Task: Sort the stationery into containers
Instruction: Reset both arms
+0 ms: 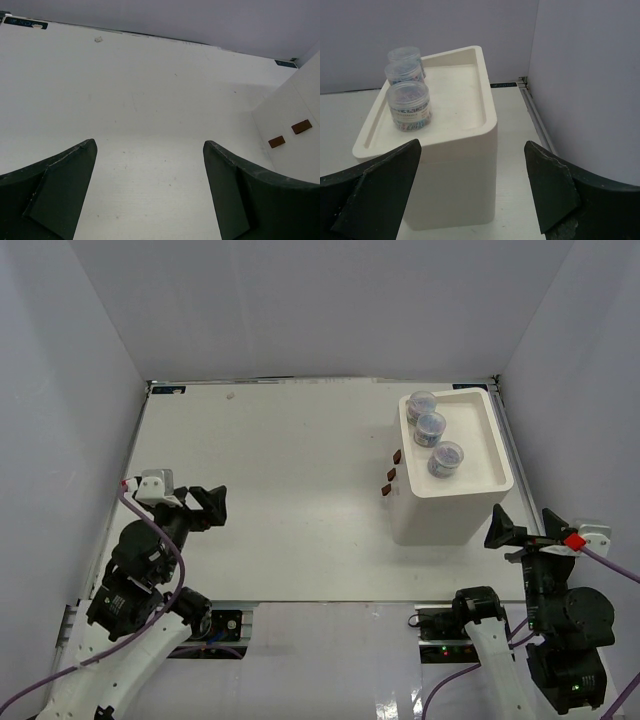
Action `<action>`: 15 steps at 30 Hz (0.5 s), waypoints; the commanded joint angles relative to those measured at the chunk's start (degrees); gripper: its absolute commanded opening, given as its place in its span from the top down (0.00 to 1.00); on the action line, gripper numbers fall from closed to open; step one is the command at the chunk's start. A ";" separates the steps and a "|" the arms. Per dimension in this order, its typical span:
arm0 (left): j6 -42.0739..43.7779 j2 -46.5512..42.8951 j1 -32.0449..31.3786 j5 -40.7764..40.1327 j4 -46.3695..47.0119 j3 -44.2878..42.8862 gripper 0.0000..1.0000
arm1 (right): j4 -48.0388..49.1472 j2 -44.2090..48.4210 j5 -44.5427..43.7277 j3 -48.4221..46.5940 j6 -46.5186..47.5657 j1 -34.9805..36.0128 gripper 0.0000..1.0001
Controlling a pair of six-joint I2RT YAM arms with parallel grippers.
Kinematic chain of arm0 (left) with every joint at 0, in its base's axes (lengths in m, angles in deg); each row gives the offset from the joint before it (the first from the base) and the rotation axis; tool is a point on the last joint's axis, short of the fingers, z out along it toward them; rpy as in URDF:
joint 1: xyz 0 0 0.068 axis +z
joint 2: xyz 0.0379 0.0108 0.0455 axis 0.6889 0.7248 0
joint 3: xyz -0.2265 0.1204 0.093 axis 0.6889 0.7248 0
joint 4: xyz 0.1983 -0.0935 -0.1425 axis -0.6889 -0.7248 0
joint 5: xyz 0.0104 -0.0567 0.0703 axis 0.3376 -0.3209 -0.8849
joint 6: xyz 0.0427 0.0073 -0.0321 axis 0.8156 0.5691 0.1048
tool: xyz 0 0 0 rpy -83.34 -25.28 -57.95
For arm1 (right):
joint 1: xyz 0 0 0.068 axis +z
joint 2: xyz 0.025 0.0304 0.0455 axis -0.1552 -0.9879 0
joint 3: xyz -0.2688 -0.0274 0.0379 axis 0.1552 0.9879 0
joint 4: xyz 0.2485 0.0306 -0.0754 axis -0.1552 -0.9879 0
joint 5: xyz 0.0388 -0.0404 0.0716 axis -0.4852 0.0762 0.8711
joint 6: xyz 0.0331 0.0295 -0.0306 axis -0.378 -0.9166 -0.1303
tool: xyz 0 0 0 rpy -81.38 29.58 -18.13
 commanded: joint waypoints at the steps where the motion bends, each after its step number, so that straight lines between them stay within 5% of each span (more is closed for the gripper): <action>1: -1.28 -1.12 0.22 -1.66 -0.55 2.39 0.02 | 1.99 1.49 -3.13 1.10 2.12 -0.13 0.10; 15: -1.90 -1.47 0.22 -0.53 1.29 6.09 0.02 | 2.16 6.24 -1.63 4.00 3.35 -0.13 0.10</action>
